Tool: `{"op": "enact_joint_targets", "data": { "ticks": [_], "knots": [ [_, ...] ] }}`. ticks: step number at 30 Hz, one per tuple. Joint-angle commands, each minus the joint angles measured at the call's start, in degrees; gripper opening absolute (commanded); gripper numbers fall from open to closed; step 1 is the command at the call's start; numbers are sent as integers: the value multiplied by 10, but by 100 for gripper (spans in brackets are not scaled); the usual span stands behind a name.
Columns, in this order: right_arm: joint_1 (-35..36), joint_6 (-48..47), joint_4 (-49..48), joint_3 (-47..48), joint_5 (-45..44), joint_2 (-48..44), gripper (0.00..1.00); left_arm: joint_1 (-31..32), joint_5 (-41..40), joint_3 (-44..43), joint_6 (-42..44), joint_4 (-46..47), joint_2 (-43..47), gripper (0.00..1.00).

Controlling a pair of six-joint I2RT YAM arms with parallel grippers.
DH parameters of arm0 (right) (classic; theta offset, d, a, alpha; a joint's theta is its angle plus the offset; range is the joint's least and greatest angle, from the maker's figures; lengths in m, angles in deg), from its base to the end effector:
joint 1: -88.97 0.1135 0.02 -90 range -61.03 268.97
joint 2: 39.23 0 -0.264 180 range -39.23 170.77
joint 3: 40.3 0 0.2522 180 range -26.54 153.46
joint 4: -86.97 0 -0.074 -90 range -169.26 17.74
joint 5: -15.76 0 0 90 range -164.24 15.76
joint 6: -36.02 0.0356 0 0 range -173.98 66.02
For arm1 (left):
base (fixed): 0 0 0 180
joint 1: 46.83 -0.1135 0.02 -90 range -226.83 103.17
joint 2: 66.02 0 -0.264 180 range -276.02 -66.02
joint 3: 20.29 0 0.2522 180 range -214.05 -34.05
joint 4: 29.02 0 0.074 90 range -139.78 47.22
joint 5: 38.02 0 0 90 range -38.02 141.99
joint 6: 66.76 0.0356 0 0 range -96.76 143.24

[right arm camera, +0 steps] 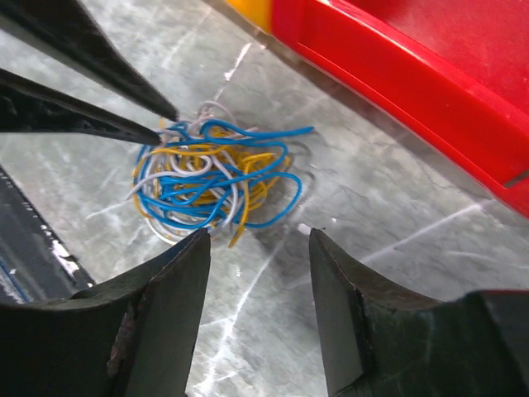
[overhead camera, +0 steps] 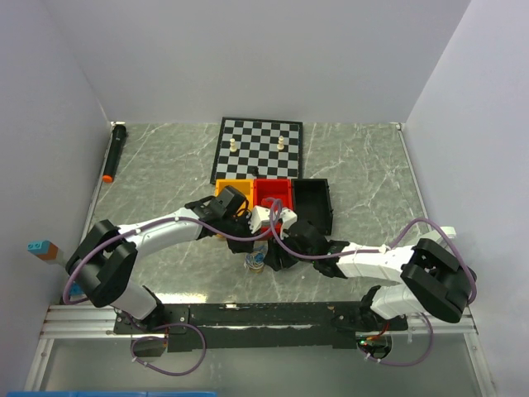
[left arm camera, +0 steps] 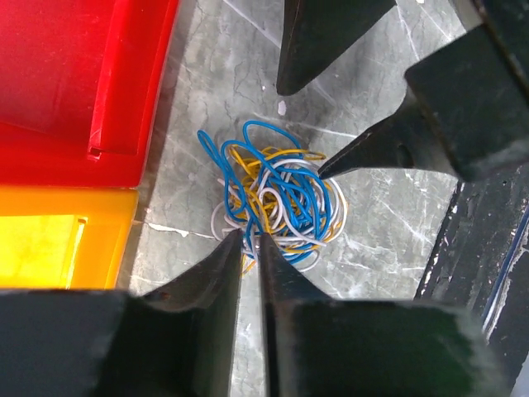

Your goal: Untangle the cables

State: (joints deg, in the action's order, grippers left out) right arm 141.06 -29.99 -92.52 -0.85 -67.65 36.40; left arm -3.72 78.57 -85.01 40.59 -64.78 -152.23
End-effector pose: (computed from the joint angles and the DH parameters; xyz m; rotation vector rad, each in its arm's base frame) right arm 0.1478 0.1964 0.1550 -0.6347 2.2573 0.8313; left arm 0.2041 -0.2129 0.1955 1.4564 2.1429 -0.7647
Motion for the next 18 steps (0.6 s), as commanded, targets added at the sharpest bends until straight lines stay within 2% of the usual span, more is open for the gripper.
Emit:
{"op": "enact_joint_targets", "data": {
  "ticks": [1, 3, 5, 9, 15, 18],
  "knots": [
    [-2, -6, -57, -13, 19, -8, 57, 2, 11, -11, 11, 7, -7, 29],
    [-2, -3, -60, -15, 16, -4, 53, 1, 19, -12, 10, 4, -4, 39],
    [-2, 1, -64, -14, 14, 6, 48, 1, 28, -15, 10, -1, -8, 43],
    [-3, 10, -58, -20, 11, -6, 44, 1, 29, -26, 18, -24, -2, 44],
    [-16, 21, -47, -63, 2, -83, 47, 1, 57, -62, 39, -90, 7, 42],
    [-23, 26, -58, -69, 4, -74, 48, 0, 82, -73, 31, -93, 2, 42]
  ]
}}
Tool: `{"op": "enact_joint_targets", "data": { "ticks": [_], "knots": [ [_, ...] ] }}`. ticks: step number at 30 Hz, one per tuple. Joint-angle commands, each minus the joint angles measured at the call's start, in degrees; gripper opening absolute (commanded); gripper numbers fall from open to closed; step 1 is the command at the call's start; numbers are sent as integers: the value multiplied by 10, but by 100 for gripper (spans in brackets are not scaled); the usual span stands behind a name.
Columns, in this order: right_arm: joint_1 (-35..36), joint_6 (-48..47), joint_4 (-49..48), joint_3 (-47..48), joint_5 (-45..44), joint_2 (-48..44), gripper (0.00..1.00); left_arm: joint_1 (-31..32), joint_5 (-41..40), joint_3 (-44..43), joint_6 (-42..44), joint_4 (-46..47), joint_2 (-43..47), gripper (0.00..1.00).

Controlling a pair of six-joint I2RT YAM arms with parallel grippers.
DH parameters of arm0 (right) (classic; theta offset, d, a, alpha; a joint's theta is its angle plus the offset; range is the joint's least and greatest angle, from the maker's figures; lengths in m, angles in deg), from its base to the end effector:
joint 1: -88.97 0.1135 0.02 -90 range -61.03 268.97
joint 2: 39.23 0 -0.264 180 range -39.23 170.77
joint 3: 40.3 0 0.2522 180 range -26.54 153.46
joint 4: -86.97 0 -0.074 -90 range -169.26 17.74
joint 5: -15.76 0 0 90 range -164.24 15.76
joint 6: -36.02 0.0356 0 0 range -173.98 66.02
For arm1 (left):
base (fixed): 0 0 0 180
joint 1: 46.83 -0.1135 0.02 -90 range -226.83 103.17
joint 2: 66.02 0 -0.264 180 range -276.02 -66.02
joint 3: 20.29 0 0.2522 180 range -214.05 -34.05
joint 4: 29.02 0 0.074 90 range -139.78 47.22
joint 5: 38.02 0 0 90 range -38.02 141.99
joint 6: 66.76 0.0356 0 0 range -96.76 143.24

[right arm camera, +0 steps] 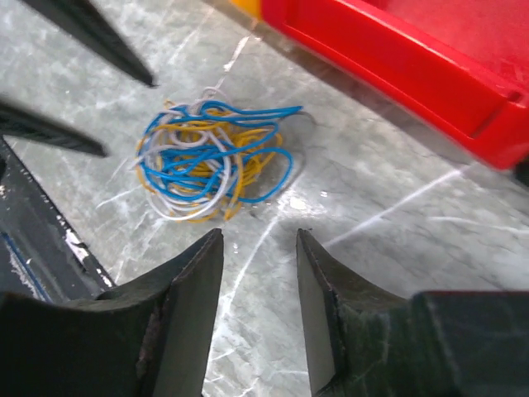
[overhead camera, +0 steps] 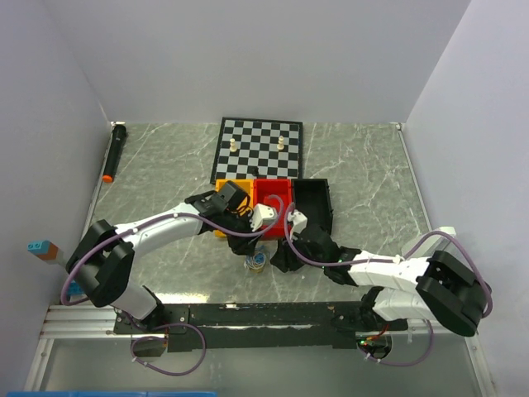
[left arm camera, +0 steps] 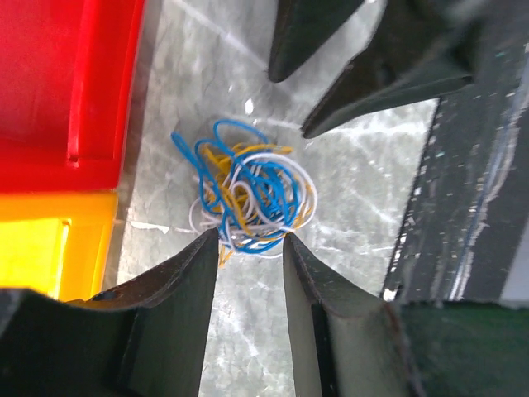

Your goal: Untangle the cables

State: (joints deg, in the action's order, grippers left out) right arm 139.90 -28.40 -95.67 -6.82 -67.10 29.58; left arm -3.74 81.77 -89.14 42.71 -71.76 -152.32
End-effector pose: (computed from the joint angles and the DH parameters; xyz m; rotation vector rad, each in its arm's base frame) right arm 0.1367 0.1754 0.1548 -0.5755 2.2049 0.8821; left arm 0.2039 -0.2149 0.2103 1.5195 2.1438 -0.8252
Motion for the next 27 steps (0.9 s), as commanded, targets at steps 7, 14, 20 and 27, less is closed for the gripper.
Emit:
{"op": "enact_joint_targets", "data": {
  "ticks": [7, 14, 20, 27],
  "knots": [
    [-13, -8, -64, 19, -1, 65, 66, 9, 47, -12, 10, 6, -19, 42],
    [-13, -21, -133, 18, 3, 97, 69, 14, 23, 21, 20, 43, -41, 41],
    [-13, -8, -185, 8, 20, 128, 66, 20, 6, 25, 28, 59, -62, 22],
    [-14, 4, -209, -9, 36, 131, 54, 20, 3, 28, 18, 60, -43, 1]
  ]
}}
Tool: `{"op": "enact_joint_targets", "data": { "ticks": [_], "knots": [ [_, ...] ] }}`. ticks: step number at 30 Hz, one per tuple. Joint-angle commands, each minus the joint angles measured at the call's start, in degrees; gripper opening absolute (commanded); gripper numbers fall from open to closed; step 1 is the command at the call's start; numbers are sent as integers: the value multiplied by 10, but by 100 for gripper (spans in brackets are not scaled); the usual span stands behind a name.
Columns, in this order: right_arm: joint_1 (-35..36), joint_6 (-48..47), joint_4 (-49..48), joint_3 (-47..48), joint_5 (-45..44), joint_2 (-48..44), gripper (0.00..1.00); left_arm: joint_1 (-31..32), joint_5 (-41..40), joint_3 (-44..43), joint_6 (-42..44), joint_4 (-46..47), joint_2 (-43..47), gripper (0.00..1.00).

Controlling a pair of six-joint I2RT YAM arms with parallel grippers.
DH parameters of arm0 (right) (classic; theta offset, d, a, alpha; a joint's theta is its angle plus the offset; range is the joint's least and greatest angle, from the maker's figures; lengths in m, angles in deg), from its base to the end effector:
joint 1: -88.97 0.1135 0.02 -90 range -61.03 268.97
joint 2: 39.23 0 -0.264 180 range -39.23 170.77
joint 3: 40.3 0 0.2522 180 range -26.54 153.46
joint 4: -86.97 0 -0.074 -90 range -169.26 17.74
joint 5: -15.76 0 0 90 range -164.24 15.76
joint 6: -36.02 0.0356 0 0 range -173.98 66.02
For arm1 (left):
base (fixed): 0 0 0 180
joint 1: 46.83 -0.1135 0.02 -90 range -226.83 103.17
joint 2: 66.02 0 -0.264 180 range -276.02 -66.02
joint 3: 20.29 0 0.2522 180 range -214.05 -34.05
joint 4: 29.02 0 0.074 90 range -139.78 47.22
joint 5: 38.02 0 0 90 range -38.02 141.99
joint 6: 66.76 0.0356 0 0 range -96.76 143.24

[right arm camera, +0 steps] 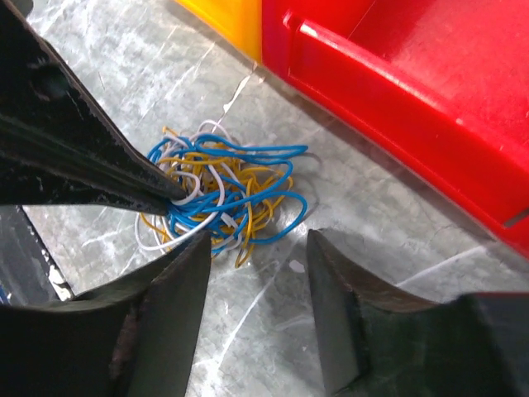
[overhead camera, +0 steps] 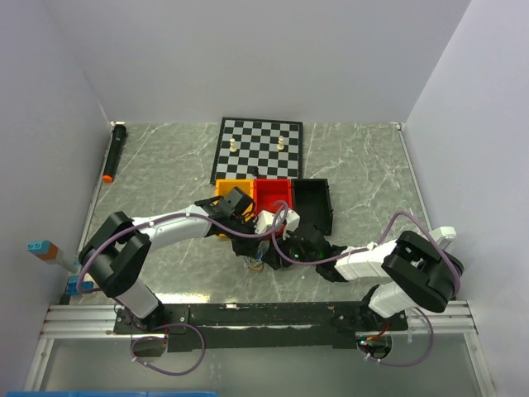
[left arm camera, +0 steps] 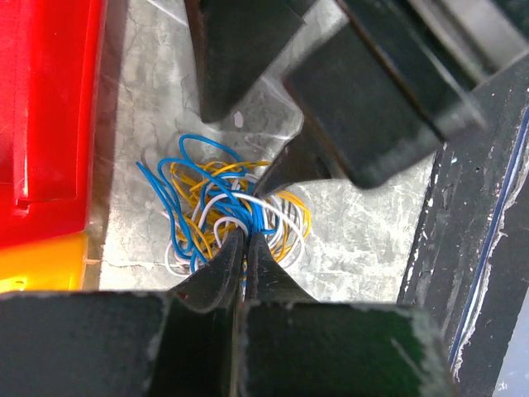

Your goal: Untangle the cables

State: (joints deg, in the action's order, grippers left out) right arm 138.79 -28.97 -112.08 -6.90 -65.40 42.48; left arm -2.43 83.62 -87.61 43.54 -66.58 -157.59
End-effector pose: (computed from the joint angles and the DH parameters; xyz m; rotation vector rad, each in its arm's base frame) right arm 0.1538 0.1907 0.1330 -0.5745 2.1442 0.9257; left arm 0.2059 -0.2278 0.1819 1.5747 2.1343 -0.8718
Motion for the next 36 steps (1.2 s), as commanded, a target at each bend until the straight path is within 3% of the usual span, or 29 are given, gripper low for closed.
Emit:
{"op": "enact_joint_targets", "data": {
  "ticks": [1, 11, 15, 24, 29, 36],
  "knots": [
    [-3, 10, -45, -7, 18, 4, 52, 7, -15, 13, 8, 9, 12, 1],
    [-3, 12, -54, -26, 7, -36, 49, -9, 30, -12, 46, -63, 52, 1],
    [-3, 16, -42, -49, 3, -88, 57, -10, 31, -46, 62, -104, 71, 1],
    [-5, 2, -89, -92, 42, -189, 63, -9, 66, -76, 64, -151, 98, 1],
    [-44, 27, -102, -83, 114, -215, 64, -10, 97, -95, 67, -172, 109, 1],
    [-119, 99, -174, -72, 260, -162, 58, -10, 108, -134, 55, -192, 119, 1]
  ]
}}
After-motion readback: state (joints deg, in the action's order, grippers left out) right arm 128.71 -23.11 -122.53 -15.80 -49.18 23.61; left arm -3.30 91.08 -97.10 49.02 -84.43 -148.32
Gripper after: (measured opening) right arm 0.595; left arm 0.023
